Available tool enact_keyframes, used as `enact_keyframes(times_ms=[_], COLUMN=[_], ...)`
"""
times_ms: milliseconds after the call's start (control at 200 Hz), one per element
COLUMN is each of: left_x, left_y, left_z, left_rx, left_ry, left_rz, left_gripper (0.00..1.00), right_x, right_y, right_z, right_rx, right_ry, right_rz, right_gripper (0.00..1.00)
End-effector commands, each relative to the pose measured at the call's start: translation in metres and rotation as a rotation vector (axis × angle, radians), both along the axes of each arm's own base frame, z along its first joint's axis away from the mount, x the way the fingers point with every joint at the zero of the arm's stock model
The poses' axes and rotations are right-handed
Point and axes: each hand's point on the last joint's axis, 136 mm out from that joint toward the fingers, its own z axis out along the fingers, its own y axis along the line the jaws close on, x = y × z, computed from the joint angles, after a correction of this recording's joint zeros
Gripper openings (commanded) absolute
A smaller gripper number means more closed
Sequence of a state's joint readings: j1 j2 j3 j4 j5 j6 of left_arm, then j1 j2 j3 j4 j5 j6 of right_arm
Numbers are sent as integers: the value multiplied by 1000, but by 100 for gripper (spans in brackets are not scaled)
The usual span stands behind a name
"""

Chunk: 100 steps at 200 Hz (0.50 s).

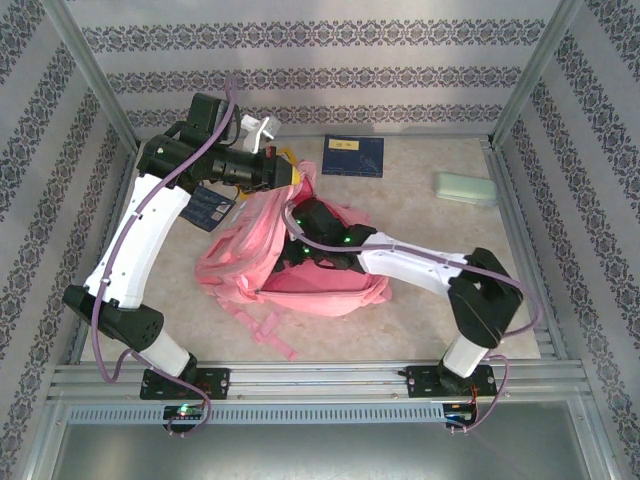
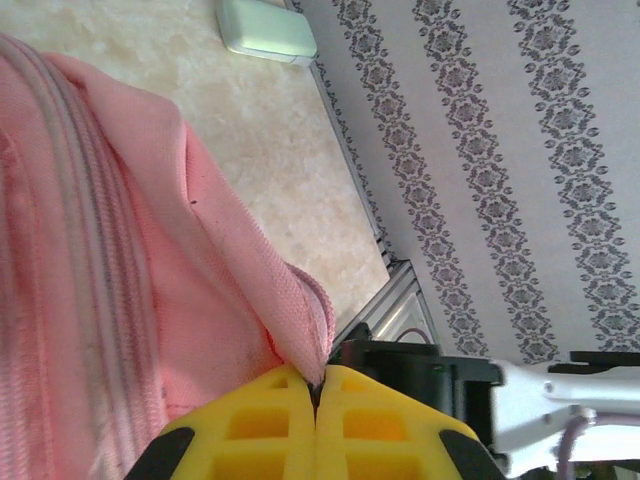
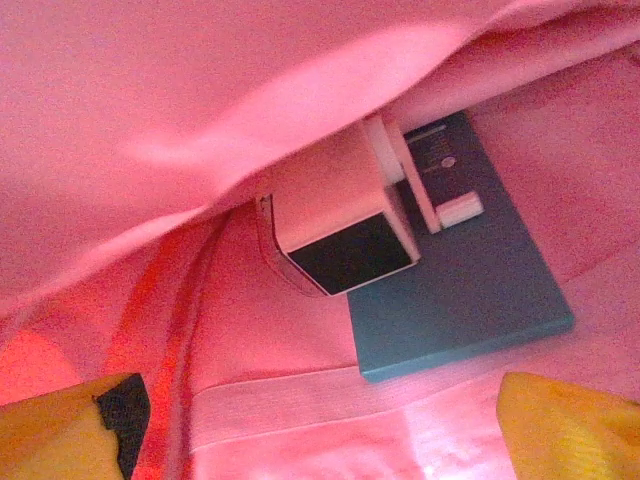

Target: Pack books, pencil case, and school supplies into a backpack

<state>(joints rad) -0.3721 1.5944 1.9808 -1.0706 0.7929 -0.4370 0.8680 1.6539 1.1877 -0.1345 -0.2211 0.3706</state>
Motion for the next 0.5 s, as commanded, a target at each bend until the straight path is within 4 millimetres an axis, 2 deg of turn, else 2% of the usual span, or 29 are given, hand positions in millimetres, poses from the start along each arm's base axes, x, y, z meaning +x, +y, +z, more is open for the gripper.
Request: enact_keyframes(times_ms=[0, 60, 225, 310, 400, 495], left_x=[-9, -6, 4, 8, 13, 19], left_y=[5, 6, 7, 5, 1, -8], left_z=[20, 10, -13, -25, -38, -51], left_rx=[-2, 4, -43, -71, -88, -117], left_ry=[-93, -61, -24, 6, 25, 45], left_rz=[6, 38, 130, 160, 172, 170], left_gripper=[0, 0, 0, 0, 0, 0], right_x=[7, 2, -24, -32, -32, -22], right_y=[-19, -30, -66, -91, -119, -151], right_z=[50, 58, 59, 58, 62, 67], right_rx=[111, 114, 93, 100, 118, 129], right_ry=[-90, -112, -115, -100, -86, -72], right_rz=[-51, -51, -54, -98, -166, -253], right_gripper=[87, 87, 84, 82, 80, 77])
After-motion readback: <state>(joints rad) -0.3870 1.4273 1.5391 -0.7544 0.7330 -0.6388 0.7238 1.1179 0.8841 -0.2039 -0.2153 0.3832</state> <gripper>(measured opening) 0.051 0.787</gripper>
